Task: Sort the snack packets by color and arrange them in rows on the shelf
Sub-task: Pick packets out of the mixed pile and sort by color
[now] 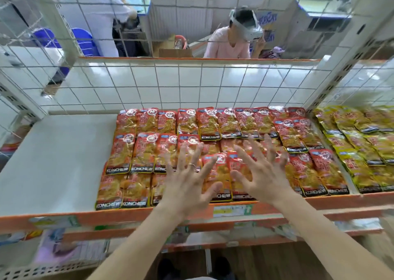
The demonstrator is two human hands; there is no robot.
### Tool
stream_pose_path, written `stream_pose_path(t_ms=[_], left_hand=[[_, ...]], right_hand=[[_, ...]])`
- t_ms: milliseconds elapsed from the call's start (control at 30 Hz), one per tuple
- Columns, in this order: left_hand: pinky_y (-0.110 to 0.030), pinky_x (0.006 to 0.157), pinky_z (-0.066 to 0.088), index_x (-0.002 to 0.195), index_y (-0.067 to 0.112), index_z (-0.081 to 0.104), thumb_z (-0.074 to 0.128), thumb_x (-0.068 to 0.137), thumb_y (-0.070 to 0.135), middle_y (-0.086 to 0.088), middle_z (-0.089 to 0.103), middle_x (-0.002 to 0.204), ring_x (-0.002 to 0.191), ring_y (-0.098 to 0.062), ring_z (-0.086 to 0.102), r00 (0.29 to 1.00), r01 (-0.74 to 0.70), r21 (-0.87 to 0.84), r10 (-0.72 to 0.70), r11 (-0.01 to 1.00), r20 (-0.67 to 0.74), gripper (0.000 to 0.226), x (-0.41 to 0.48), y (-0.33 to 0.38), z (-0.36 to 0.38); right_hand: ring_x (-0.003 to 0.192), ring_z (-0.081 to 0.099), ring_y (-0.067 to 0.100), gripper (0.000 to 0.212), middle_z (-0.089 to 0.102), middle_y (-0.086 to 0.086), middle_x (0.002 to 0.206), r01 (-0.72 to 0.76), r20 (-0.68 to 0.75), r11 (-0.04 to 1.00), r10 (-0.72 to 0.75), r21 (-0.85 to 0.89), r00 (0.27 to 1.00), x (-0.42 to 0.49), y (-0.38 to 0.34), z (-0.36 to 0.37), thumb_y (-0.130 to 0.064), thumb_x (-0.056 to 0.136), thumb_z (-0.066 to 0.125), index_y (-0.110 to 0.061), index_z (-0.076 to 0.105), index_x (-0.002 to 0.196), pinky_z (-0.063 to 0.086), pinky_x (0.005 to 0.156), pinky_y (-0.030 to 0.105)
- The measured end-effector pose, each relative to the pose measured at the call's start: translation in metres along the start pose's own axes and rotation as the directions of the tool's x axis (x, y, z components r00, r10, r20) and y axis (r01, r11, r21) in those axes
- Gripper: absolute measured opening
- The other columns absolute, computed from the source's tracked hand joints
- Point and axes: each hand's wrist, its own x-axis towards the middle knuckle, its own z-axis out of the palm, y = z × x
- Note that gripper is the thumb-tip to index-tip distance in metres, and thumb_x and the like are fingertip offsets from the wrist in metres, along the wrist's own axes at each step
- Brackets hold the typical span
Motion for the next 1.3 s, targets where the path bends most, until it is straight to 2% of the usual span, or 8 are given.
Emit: stream_pose_path(t_ms=[100,200,533,667,800,1033,1167,1300], left_hand=[[-0.072,0.113,-0.010,0.154,0.052,-0.007,-0.001,0.089,0.080,0.004,-0.020,0.167,0.152,-0.037,-0.020,0.998,0.043,0.012,-0.044,0.999,0.048,0.072,0.009,0.024,0.012],[-0.073,0.114,-0.003,0.155,0.052,-0.003,-0.004,0.087,0.081,0.003,-0.005,0.169,0.154,-0.037,-0.009,0.995,0.061,0.048,-0.065,0.997,0.076,0.074,0.009,0.033,0.019],[-0.067,0.117,0.010,0.153,0.047,0.026,0.014,0.090,0.081,0.006,0.029,0.163,0.153,-0.030,0.018,0.994,0.076,0.084,-0.082,0.994,0.077,0.072,0.009,0.038,0.016],[-0.067,0.117,0.010,0.156,0.041,0.022,0.015,0.093,0.078,0.003,0.024,0.165,0.153,-0.031,0.015,0.995,0.097,0.038,-0.097,0.995,0.011,0.074,0.011,0.044,0.011],[-0.065,0.119,0.004,0.157,0.041,0.018,0.013,0.093,0.078,-0.001,0.014,0.168,0.154,-0.035,0.008,0.999,0.045,-0.007,-0.046,0.999,-0.027,0.075,0.030,0.067,0.006],[-0.062,0.119,-0.007,0.157,0.043,-0.007,0.007,0.089,0.079,0.000,-0.008,0.169,0.155,-0.034,-0.009,0.996,-0.028,0.037,0.024,0.999,0.088,0.078,0.061,0.090,0.019],[-0.062,0.119,-0.010,0.157,0.043,-0.009,0.006,0.090,0.081,0.000,-0.009,0.169,0.154,-0.033,-0.011,0.994,-0.044,0.043,0.039,0.998,0.103,0.079,0.062,0.086,0.020],[-0.064,0.119,-0.007,0.158,0.041,-0.006,0.009,0.089,0.081,0.000,-0.006,0.169,0.154,-0.035,-0.008,0.996,-0.049,0.041,0.046,0.998,0.074,0.081,0.064,0.097,0.015]], right_hand=[[0.151,-0.018,0.033,0.081,-0.009,-0.004,0.168,0.010,0.064,0.999,-0.008,-0.032,0.998,-0.004,0.025,0.003,-0.088,0.079,-0.001,-0.053,-0.006,0.153,-0.005,0.114,0.070],[0.152,-0.012,0.035,0.088,-0.011,-0.004,0.167,0.043,0.096,0.999,-0.043,-0.002,0.994,-0.008,0.031,0.010,-0.088,0.072,-0.017,-0.050,-0.017,0.151,-0.003,0.114,0.072],[0.153,0.000,0.038,0.083,0.004,0.002,0.168,0.075,0.058,0.997,-0.077,0.034,0.995,-0.008,0.034,0.023,-0.084,0.086,0.009,-0.041,0.006,0.157,-0.004,0.111,0.073],[0.153,-0.013,0.032,0.083,-0.008,-0.003,0.168,0.092,0.030,0.993,-0.095,0.079,0.995,-0.012,0.042,0.014,-0.085,0.083,0.003,-0.045,-0.002,0.156,-0.010,0.112,0.069],[0.153,-0.015,0.027,0.077,-0.010,-0.009,0.167,-0.016,-0.016,0.994,0.018,0.109,1.000,-0.017,0.070,0.010,-0.082,0.086,0.011,-0.049,0.004,0.155,-0.012,0.114,0.064],[0.152,-0.018,0.020,0.077,-0.012,-0.008,0.167,-0.008,0.078,0.999,0.005,0.041,0.997,-0.023,0.085,0.021,-0.079,0.086,0.000,-0.046,-0.004,0.156,-0.011,0.117,0.063],[0.154,0.005,0.016,0.070,0.010,-0.011,0.166,-0.067,-0.045,0.978,0.077,0.198,0.996,-0.022,0.086,0.012,-0.072,0.092,0.019,-0.042,0.017,0.156,0.001,0.119,0.055],[0.139,0.038,0.025,0.058,0.047,0.004,0.149,-0.339,-0.159,0.860,0.422,0.381,0.893,0.012,0.114,-0.009,-0.048,0.094,0.055,-0.021,0.045,0.145,0.032,0.111,0.047]])
